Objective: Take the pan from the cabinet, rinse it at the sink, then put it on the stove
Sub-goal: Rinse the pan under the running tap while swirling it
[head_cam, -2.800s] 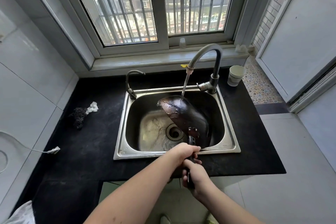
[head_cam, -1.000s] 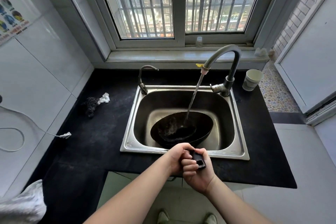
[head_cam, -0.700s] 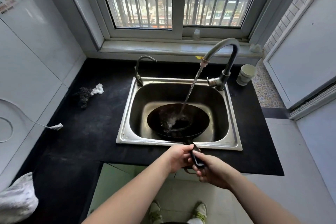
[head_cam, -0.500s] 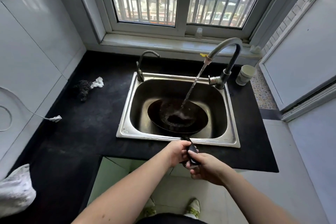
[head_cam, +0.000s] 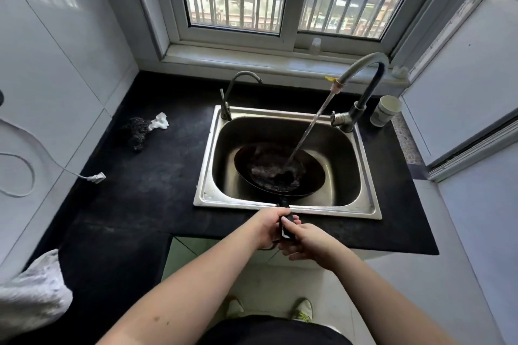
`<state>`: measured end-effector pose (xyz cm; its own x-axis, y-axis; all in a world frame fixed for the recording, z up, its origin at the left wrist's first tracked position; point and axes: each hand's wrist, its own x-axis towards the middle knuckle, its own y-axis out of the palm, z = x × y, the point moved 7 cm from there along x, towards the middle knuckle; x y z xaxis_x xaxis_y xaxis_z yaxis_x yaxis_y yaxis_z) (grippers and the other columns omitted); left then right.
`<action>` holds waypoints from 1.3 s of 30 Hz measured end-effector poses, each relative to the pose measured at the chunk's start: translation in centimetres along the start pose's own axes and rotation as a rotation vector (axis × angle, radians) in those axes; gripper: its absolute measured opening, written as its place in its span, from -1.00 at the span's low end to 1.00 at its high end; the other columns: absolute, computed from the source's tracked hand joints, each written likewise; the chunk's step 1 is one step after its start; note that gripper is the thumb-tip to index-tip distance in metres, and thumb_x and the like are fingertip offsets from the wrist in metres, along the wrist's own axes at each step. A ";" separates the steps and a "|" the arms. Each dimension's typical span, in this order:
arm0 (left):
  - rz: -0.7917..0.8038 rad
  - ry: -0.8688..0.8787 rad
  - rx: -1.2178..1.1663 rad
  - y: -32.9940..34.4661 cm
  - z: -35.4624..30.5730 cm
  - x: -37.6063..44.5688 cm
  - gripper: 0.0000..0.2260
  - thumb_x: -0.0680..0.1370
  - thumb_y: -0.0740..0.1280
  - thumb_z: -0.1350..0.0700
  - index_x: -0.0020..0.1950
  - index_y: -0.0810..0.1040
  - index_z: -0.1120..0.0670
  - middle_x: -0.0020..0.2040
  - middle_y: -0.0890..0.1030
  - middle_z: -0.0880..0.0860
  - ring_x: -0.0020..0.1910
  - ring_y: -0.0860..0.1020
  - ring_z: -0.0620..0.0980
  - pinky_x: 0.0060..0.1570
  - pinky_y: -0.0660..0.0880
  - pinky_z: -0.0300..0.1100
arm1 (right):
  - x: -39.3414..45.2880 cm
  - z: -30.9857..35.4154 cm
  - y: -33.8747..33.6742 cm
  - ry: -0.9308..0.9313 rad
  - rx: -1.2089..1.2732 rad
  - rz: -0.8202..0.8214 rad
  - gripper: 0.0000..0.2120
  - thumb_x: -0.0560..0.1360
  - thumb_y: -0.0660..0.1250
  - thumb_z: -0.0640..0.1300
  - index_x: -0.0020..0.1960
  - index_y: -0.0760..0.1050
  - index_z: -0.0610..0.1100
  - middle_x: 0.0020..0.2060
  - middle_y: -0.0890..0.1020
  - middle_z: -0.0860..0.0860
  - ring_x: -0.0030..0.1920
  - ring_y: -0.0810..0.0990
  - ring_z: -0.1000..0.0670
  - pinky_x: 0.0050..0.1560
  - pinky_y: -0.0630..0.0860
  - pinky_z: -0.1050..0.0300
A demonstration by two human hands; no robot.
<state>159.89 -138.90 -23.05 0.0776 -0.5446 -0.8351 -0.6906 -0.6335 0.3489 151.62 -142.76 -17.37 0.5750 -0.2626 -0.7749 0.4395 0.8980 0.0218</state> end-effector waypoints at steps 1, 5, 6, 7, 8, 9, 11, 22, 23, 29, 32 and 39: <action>0.010 0.005 0.021 -0.1 0.0 -0.1 -0.75 0.59 0.21 0.04 -0.13 0.62 0.11 -0.15 0.68 0.03 -0.13 0.62 -0.03 0.03 0.50 -0.20 | 0.0 0.2 -0.1 0.005 -0.036 -0.017 -0.53 0.56 0.21 0.19 0.14 0.54 -0.20 -0.22 0.67 -0.09 -0.32 0.61 0.05 -0.31 0.54 0.25; -0.018 0.087 0.053 -0.7 -0.7 -0.1 -0.82 0.47 0.26 0.10 -0.10 0.61 0.15 -0.19 0.65 0.08 -0.21 0.58 0.04 -0.09 0.53 -0.13 | 0.2 0.9 -1.3 0.015 -0.053 -0.087 -0.56 0.58 0.17 0.20 -0.04 0.54 -0.17 -0.31 0.62 -0.11 -0.40 0.60 0.01 -0.37 0.52 0.22; -0.017 0.093 0.044 -0.7 -0.8 0.1 -0.81 0.46 0.26 0.09 -0.10 0.61 0.16 -0.21 0.65 0.09 -0.23 0.59 0.04 -0.11 0.53 -0.13 | 0.3 1.3 -2.1 0.014 -0.046 -0.120 -0.57 0.58 0.16 0.19 -0.07 0.52 -0.17 -0.35 0.61 -0.10 -0.42 0.58 0.01 -0.38 0.50 0.21; -0.007 0.085 0.025 -0.6 -0.7 0.3 -0.79 0.45 0.26 0.07 -0.07 0.60 0.17 -0.21 0.65 0.10 -0.24 0.60 0.05 -0.13 0.54 -0.13 | 0.5 1.6 -3.1 0.010 -0.053 -0.157 -0.57 0.60 0.15 0.17 -0.07 0.52 -0.18 -0.37 0.61 -0.09 -0.43 0.58 0.00 -0.39 0.49 0.22; 0.005 0.070 -0.009 -0.4 -0.5 0.7 -0.76 0.46 0.24 0.06 -0.04 0.58 0.19 -0.22 0.65 0.11 -0.26 0.61 0.05 -0.17 0.54 -0.14 | 0.6 2.1 -4.1 0.005 -0.055 -0.188 -0.58 0.61 0.14 0.15 -0.05 0.52 -0.19 -0.36 0.62 -0.09 -0.43 0.57 0.01 -0.41 0.48 0.23; 0.015 0.045 -0.049 -0.1 -0.2 0.8 -0.74 0.49 0.21 0.05 -0.03 0.55 0.21 -0.24 0.63 0.13 -0.30 0.60 0.04 -0.24 0.54 -0.16 | 0.8 2.5 -5.1 -0.004 -0.039 -0.215 -0.60 0.62 0.13 0.12 -0.02 0.51 -0.20 -0.35 0.62 -0.10 -0.43 0.56 0.00 -0.43 0.47 0.24; 0.020 -0.005 -0.125 0.6 0.2 0.7 -0.77 0.54 0.16 0.07 -0.10 0.47 0.23 -0.33 0.56 0.12 -0.39 0.55 0.02 -0.37 0.52 -0.19 | 1.2 3.7 -7.3 -0.037 -0.006 -0.261 -0.65 0.63 0.14 0.06 0.00 0.50 -0.22 -0.33 0.61 -0.11 -0.42 0.55 -0.01 -0.44 0.45 0.22; -0.034 -0.201 -0.076 3.6 -0.4 1.1 -0.79 0.56 0.11 0.15 -0.29 0.34 0.06 -0.55 0.36 -0.08 -0.67 0.31 -0.18 -0.61 0.30 -0.39 | 6.0 13.2 -17.6 -0.227 -0.027 -0.373 -0.84 0.60 0.16 -0.14 -0.01 0.48 -0.18 -0.32 0.59 -0.10 -0.45 0.51 0.01 -0.42 0.44 0.22; -0.039 -0.205 -0.073 3.9 -0.4 1.1 -0.78 0.57 0.11 0.14 -0.28 0.33 0.06 -0.56 0.35 -0.08 -0.67 0.29 -0.18 -0.61 0.29 -0.39 | 6.5 14.1 -18.4 -0.257 -0.071 -0.392 -0.84 0.60 0.15 -0.15 0.05 0.47 -0.19 -0.31 0.58 -0.10 -0.44 0.50 -0.01 -0.43 0.44 0.21; -0.111 -0.196 -0.093 4.0 -0.3 1.2 -0.75 0.59 0.14 0.08 -0.29 0.32 0.03 -0.57 0.32 -0.09 -0.67 0.27 -0.17 -0.62 0.25 -0.40 | 9.8 19.5 -23.3 -0.491 -0.499 -0.547 -0.58 0.53 0.18 -0.03 0.38 0.33 0.04 -0.19 0.63 -0.05 -0.20 0.63 -0.12 0.03 0.60 -0.08; -0.112 -0.210 -0.091 4.1 -0.3 1.1 -0.74 0.60 0.15 0.04 -0.29 0.32 0.02 -0.57 0.32 -0.10 -0.67 0.27 -0.17 -0.62 0.25 -0.40 | 11.7 21.8 -24.8 -0.496 -0.604 -0.551 -0.52 0.52 0.13 0.07 0.44 0.21 0.19 0.01 0.63 -0.05 -0.09 0.66 -0.18 0.13 0.57 -0.11; -0.115 -0.210 -0.051 4.0 -0.3 1.1 -0.74 0.59 0.18 0.00 -0.28 0.34 0.03 -0.57 0.30 -0.10 -0.66 0.27 -0.18 -0.62 0.25 -0.37 | 14.3 25.4 -25.4 -0.543 -0.822 -0.545 -0.66 0.51 0.17 0.18 0.13 0.54 0.03 -0.06 0.67 -0.05 -0.16 0.67 -0.13 -0.01 0.60 -0.01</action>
<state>157.40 -142.17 -22.45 -0.0012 -0.3439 -0.9390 -0.6482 -0.7147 0.2626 166.21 -178.29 -12.99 0.7576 -0.6297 -0.1718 0.2507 0.5238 -0.8141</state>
